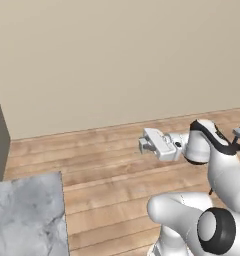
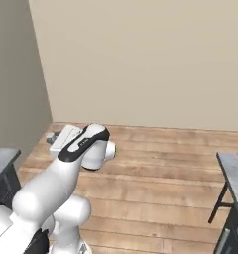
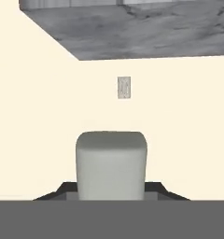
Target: Pick up the marshmallow and place it in the cup of hot chocolate on the dining counter.
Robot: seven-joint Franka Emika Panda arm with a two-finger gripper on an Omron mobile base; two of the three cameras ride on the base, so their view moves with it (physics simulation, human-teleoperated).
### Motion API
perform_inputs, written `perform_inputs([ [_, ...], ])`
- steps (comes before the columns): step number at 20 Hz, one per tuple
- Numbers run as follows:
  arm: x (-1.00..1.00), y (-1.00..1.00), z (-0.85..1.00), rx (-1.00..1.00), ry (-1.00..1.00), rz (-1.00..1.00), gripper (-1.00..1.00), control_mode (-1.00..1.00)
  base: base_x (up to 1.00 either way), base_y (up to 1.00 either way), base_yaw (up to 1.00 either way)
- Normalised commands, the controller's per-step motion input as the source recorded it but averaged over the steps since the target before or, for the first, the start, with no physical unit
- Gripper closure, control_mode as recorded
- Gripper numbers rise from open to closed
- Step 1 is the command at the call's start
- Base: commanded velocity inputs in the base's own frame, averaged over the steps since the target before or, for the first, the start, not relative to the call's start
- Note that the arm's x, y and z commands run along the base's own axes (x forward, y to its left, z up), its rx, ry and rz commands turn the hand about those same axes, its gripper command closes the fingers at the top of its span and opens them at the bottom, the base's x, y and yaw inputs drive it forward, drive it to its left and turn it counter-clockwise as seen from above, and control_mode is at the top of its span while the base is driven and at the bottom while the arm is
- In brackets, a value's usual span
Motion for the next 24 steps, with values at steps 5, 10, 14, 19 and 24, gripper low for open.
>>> perform_inputs([
  [5, 0.00, 0.00, 0.00, 0.00, 0.00, 0.00, 1.00, 1.00, 0.00, 0.00, -1.00],
  [10, 0.00, 0.00, 0.00, 0.00, 0.00, 0.00, 1.00, 1.00, 0.00, 0.11, -0.98],
  [14, 0.00, 0.00, 0.00, 0.00, 0.00, 0.00, 1.00, 1.00, 0.19, 0.43, -0.85],
  [19, 0.00, 0.00, 0.00, 0.00, 0.00, 0.00, 1.00, 1.00, 0.95, 0.90, -0.58],
  [24, 0.00, 0.00, 0.00, 0.00, 0.00, 0.00, 1.00, 1.00, 1.00, 0.74, -0.57],
])
